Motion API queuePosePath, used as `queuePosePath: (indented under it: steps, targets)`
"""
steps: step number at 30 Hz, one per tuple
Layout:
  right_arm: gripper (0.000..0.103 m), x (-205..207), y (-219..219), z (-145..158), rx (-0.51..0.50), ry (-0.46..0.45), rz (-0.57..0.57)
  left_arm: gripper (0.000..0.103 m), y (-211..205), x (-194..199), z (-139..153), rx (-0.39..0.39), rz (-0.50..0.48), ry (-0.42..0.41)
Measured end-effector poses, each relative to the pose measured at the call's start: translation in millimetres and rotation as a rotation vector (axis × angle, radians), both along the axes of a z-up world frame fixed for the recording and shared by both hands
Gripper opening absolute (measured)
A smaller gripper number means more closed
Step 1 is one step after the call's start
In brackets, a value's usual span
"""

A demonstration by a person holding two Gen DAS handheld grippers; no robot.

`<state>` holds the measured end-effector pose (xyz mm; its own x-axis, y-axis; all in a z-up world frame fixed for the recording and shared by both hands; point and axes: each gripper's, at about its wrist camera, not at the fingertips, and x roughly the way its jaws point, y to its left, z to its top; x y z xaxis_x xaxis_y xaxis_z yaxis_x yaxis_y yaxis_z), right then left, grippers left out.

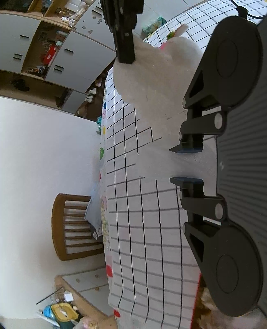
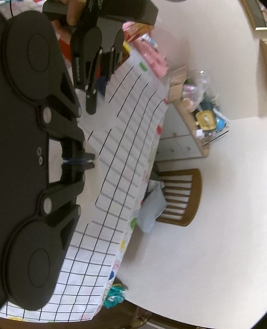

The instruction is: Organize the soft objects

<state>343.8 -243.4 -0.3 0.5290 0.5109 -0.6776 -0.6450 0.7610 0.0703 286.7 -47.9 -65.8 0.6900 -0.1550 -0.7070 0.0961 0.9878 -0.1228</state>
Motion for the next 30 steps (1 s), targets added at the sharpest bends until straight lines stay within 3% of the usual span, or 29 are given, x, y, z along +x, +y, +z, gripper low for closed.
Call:
queuePosePath:
  steps: [16, 30]
  targets:
    - [0.001, -75, 72, 50, 0.118, -0.062, 0.097, 0.022, 83, -78, 51, 0.007, 0.085, -0.038]
    - [0.001, -103, 161, 56, 0.135, -0.061, 0.207, 0.022, 170, -128, 70, 0.019, 0.219, -0.059]
